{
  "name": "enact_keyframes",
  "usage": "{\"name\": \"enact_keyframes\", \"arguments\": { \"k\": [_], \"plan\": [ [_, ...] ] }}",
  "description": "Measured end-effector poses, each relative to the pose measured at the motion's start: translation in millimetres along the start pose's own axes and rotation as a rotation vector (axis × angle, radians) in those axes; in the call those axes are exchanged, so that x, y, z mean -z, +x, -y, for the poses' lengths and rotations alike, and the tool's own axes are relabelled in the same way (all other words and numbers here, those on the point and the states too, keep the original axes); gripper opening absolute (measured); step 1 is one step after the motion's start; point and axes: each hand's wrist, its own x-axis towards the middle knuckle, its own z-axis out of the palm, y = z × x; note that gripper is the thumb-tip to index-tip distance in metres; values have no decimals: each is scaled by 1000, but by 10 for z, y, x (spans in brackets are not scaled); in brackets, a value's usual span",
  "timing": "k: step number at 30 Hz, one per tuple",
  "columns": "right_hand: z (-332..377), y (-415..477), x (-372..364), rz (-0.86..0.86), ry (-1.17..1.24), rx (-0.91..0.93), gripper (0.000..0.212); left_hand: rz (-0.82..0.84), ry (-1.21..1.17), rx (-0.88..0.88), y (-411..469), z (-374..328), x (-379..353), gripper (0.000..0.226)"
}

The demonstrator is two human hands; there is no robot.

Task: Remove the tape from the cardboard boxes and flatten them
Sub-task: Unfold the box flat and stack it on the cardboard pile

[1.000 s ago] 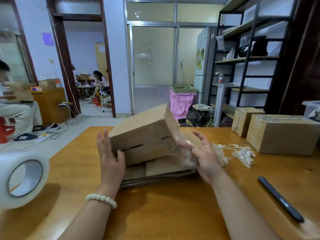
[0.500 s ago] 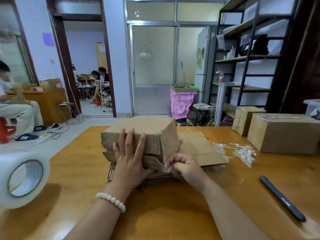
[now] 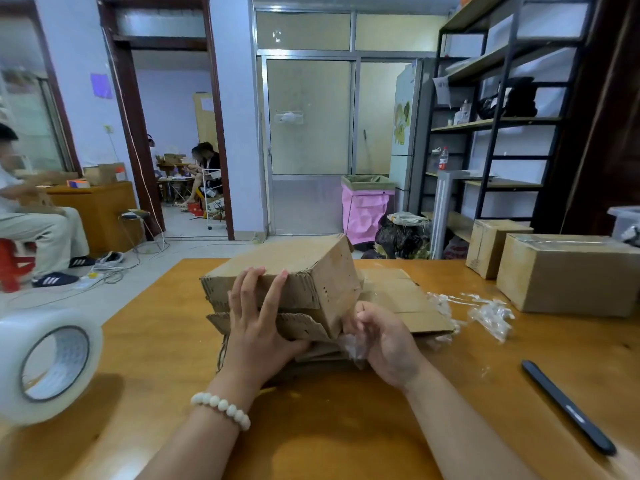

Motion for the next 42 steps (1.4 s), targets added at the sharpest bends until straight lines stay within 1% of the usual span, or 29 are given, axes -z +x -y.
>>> {"name": "enact_keyframes", "arguments": {
  "k": [2, 4, 5, 8, 9, 12, 14, 15, 17, 20, 24, 28, 30, 31, 33, 34, 35, 36, 38, 42],
  "plan": [
    [-8, -1, -23, -4, -197, 11, 28, 4, 16, -9, -12, 8, -8, 96],
    [-4, -20, -74, -46, -437, 84, 24, -1, 47, -25, -16, 24, -20, 97],
    [8, -33, -114, -63, -517, 128, 22, -12, 66, -32, -16, 31, -21, 98],
    [16, -37, -132, -40, -612, 172, 41, -65, 81, -19, -13, 51, -17, 113],
    [23, -33, -120, -44, -639, 170, 43, -73, 79, -21, -13, 53, -15, 116],
    [-5, -12, -83, -99, -813, 219, 37, -48, 97, -62, -19, 50, -29, 116],
    [-43, -5, -92, -103, -869, 259, 34, -34, 108, -59, -13, 48, -51, 114],
    [-62, 0, -92, -102, -880, 270, 33, -29, 114, -47, -9, 46, -57, 116],
    [-81, 8, -82, -101, -878, 272, 33, -12, 125, -35, -14, 41, -65, 120],
    [-79, 9, -67, -93, -858, 246, 31, 13, 134, -44, -30, 28, -67, 112],
    [-45, 11, -31, -86, -820, 227, 30, 25, 129, -45, -32, 44, -50, 110],
    [18, -32, 20, -95, -748, 213, 32, 16, 120, -78, -41, 51, -41, 116],
    [31, -38, 63, -176, -698, 194, 31, -2, 108, -72, -38, 47, -35, 118],
    [38, -39, 98, -269, -624, 187, 30, -21, 96, -53, -33, 51, -28, 118],
    [54, -36, 196, -507, -433, 204, 30, -56, 77, -28, -28, 75, -15, 120],
    [70, -34, 242, -591, -370, 227, 31, -56, 71, -39, -33, 89, -16, 121],
    [70, -29, 277, -632, -338, 241, 32, -40, 67, -60, -41, 100, -25, 121],
    [59, -13, 289, -640, -307, 248, 32, -13, 66, -79, -51, 105, -36, 121],
    [47, 3, 260, -603, -263, 245, 28, 26, 65, -88, -68, 103, -55, 120],
    [81, 1, 262, -588, -257, 251, 22, 37, 68, -86, -73, 84, -52, 118]
  ]
}}
